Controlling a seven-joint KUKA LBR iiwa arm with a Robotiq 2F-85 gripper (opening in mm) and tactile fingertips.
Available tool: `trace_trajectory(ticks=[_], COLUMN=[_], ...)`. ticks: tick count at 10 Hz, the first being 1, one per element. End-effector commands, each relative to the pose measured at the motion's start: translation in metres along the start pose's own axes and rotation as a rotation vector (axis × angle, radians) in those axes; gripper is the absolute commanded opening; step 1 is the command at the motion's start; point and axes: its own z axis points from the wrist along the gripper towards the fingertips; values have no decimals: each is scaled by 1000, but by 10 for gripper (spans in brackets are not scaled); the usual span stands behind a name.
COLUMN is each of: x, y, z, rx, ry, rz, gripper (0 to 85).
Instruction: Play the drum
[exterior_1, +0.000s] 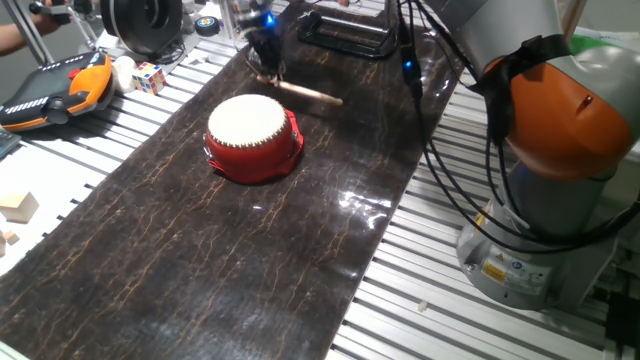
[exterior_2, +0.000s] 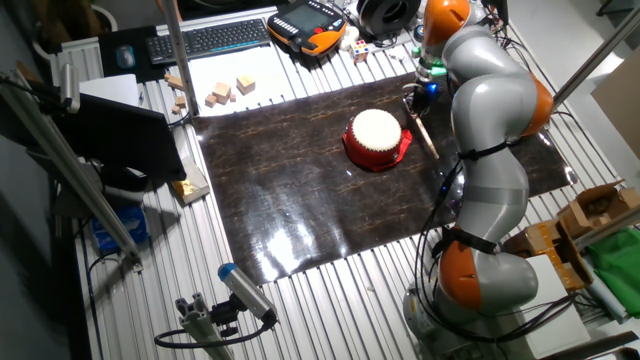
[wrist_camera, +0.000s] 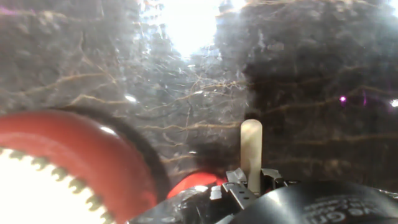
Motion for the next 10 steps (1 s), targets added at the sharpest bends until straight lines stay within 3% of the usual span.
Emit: trace_trajectory(ticks=[1,2,5,7,10], x=[2,3,3,3,7], y=[1,4,15,26,49], z=[-13,-27,-56,-64,-77], rx=[-19,-43,-33,-60,-52], ry=[11,20,18,-20,-76], rz=[38,107,223,321,470], gripper=[7,7,7,7,7])
